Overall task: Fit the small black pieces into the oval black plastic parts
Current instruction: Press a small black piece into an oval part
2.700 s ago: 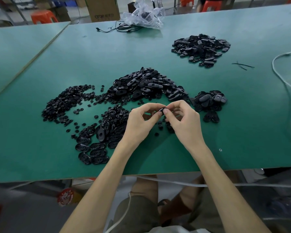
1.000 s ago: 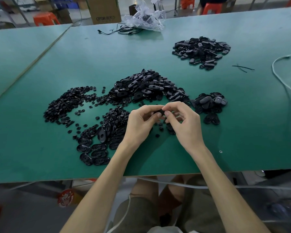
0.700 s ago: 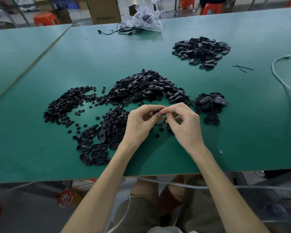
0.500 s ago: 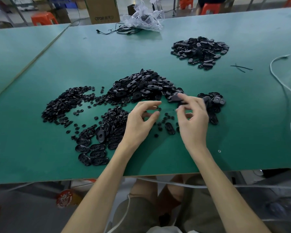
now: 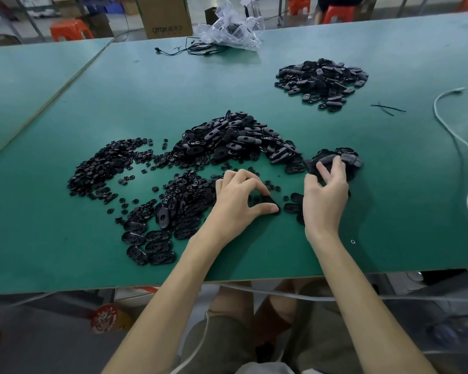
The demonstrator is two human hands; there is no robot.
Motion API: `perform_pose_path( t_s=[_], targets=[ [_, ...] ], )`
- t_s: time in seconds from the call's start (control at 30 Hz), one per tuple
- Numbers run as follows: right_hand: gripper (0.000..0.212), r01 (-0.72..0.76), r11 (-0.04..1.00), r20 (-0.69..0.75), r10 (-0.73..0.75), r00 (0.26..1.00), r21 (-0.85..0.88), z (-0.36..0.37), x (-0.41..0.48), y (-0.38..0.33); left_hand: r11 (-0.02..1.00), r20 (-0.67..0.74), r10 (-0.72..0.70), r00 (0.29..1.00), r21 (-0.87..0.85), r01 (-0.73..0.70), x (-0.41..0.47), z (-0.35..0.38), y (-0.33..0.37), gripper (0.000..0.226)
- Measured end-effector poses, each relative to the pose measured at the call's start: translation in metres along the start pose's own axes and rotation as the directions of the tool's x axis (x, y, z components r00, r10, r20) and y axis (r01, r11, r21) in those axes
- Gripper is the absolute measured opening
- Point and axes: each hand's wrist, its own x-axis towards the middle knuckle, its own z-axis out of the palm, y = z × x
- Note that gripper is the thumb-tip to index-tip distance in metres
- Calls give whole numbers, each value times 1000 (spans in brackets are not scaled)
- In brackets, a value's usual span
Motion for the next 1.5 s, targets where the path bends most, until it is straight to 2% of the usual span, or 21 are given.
perform_pose_path(
  t_s=[0.13,0.27,0.33,0.4,0.5,0.6,0.7,0.8,0.87,0.97,1.03,1.1,1.5],
  targets=[
    [53,59,998,-46,-58,997,8,0,0,2,997,-43,-38,998,-72,35,-1,-1,0,28],
    [44,72,997,-54,-71,996,9,2,0,4,955,-151,-143,978,-281,96,-2,-6,-2,26],
    [33,109,993,-12,-110,994,-34,2,-1,3,910,-209,-204,956,-401,106,-1,-7,-2,22],
    [18,196,975,129,-181,975,-107,3,-3,1,898,-239,-244,940,-423,125,0,-7,-2,23],
    [23,329,936,395,-257,882,-127,7,-12,-2,933,-227,-174,958,-351,86,-1,-5,-1,21],
    [32,349,927,489,-242,838,-139,8,-15,-3,964,-229,-80,970,-266,17,-1,-4,-1,16],
    [23,300,950,465,-228,855,-86,4,-13,-4,970,-245,-61,968,-244,-1,-1,-7,-1,11],
    [10,258,965,453,-215,865,-35,4,-12,-5,979,-250,-50,967,-205,-2,-1,-8,-1,20],
    [12,219,976,439,-193,877,-8,4,-12,-4,985,-239,-74,968,-170,34,-1,-7,-1,24],
    [15,190,982,374,-183,909,17,3,-9,-3,994,-212,-108,971,-10,108,-1,-4,-1,23],
    [18,166,985,334,-168,927,36,3,-8,-2,985,-168,-87,982,135,110,-2,-1,-1,23],
    [20,143,988,318,-152,936,51,3,-8,-2,974,-141,-76,987,202,104,-2,3,-1,26],
    [20,157,988,331,-152,931,14,4,-7,0,972,-107,-80,991,212,101,2,3,-2,31]
  ],
)
